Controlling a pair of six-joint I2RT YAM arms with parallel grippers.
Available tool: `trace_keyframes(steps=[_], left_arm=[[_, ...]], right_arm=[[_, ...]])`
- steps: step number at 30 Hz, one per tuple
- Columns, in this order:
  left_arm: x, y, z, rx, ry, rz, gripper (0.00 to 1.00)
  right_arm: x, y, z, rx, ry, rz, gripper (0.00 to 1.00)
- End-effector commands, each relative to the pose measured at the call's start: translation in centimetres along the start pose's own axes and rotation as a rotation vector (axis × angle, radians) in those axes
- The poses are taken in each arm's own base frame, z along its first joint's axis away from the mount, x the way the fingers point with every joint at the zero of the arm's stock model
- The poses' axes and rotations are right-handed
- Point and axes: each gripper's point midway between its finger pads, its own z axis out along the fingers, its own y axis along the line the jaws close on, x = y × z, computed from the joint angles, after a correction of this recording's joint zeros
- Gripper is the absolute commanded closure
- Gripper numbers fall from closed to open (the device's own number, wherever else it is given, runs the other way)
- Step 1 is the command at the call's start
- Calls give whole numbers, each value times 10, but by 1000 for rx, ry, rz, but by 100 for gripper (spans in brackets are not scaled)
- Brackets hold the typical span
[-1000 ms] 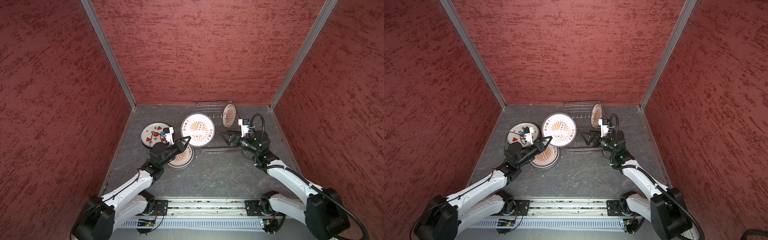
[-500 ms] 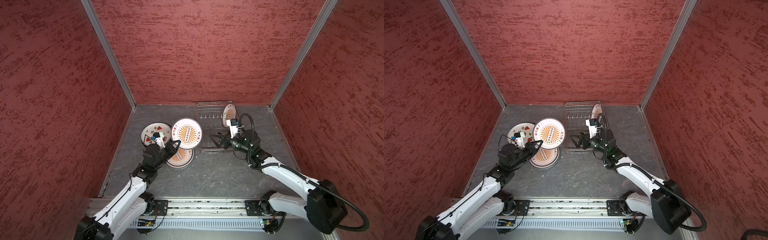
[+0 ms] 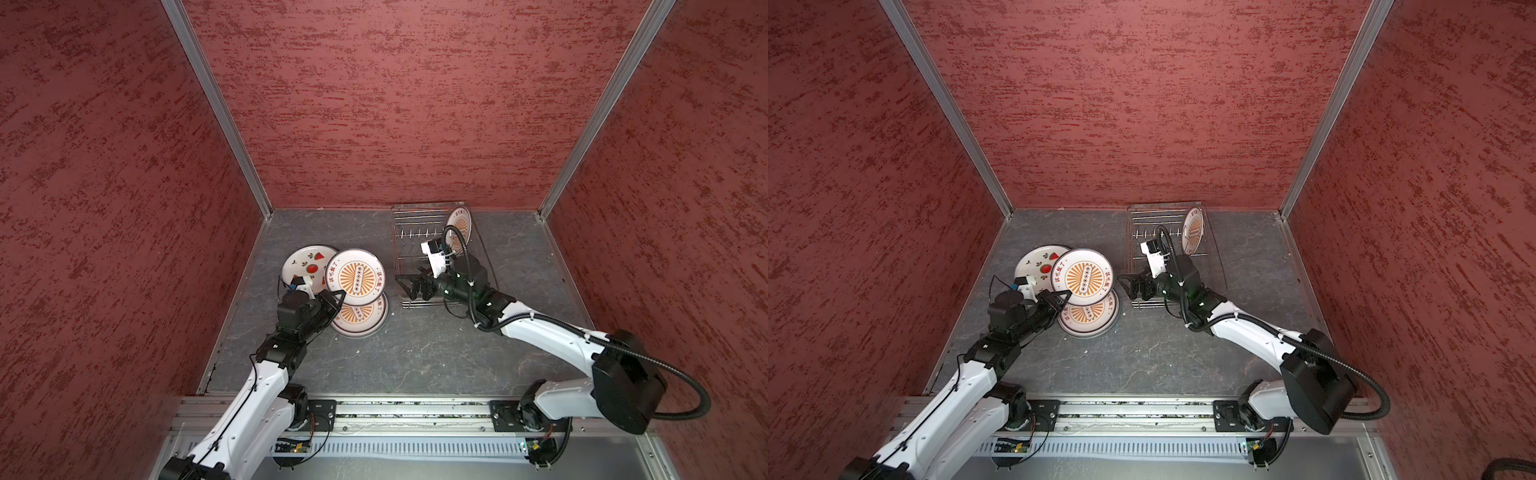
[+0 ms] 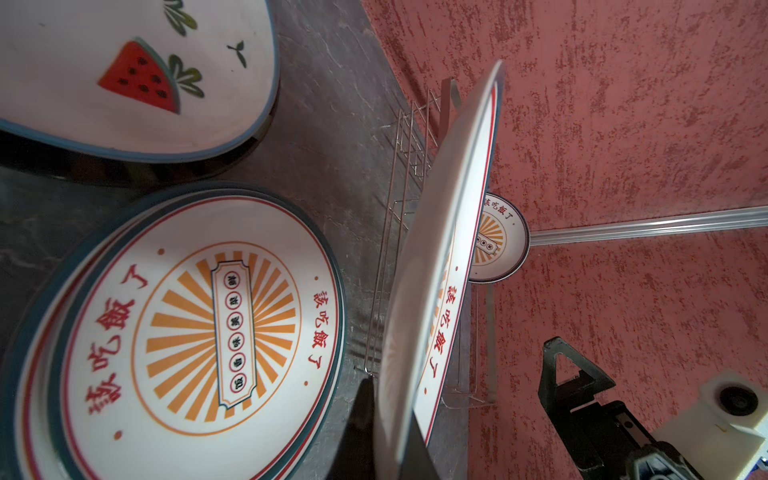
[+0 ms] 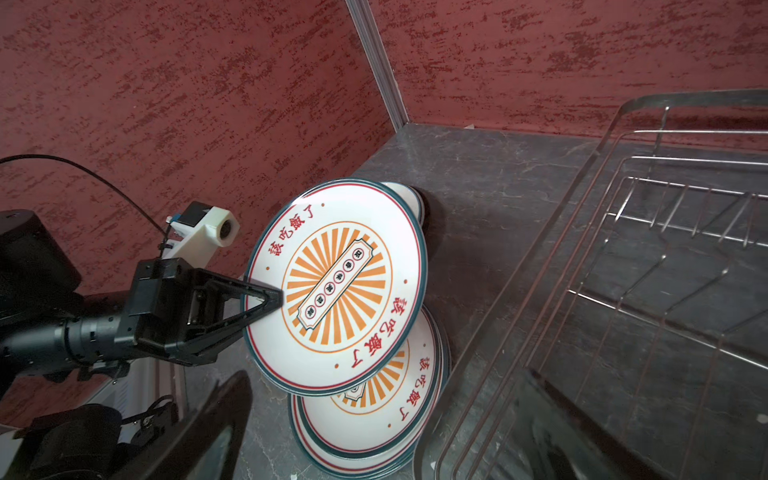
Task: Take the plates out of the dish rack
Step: 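Grasp the sunburst plate rim with the left gripper while right releases, then lower the sunburst plate onto the sunburst stack with the left gripper while right withdraws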
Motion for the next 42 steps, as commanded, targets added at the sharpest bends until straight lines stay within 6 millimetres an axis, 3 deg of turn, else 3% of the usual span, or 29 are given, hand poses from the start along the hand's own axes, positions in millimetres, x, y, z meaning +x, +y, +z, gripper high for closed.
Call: trace_keyframes(steps=[1, 16, 22, 30, 35, 38, 42], left_arm=[[3, 7, -1, -25, 33, -23, 100], [26, 57, 1, -165, 92, -178, 100], [30, 69, 0, -181, 80, -215, 100], [39, 74, 3, -205, 124, -237, 100], [41, 77, -1, -228, 119, -248, 85], [40, 79, -2, -239, 98, -250, 69], [40, 79, -3, -249, 99, -248, 66]], right_arm=[[-7, 7, 10, 8, -5, -59, 1], [20, 10, 41, 2, 69, -75, 1], [23, 11, 52, 1, 89, -84, 1], [29, 9, 52, 49, 92, -93, 1], [26, 8, 48, 64, 88, -95, 1], [26, 8, 46, 66, 82, -96, 1], [25, 8, 44, 69, 79, -99, 1]])
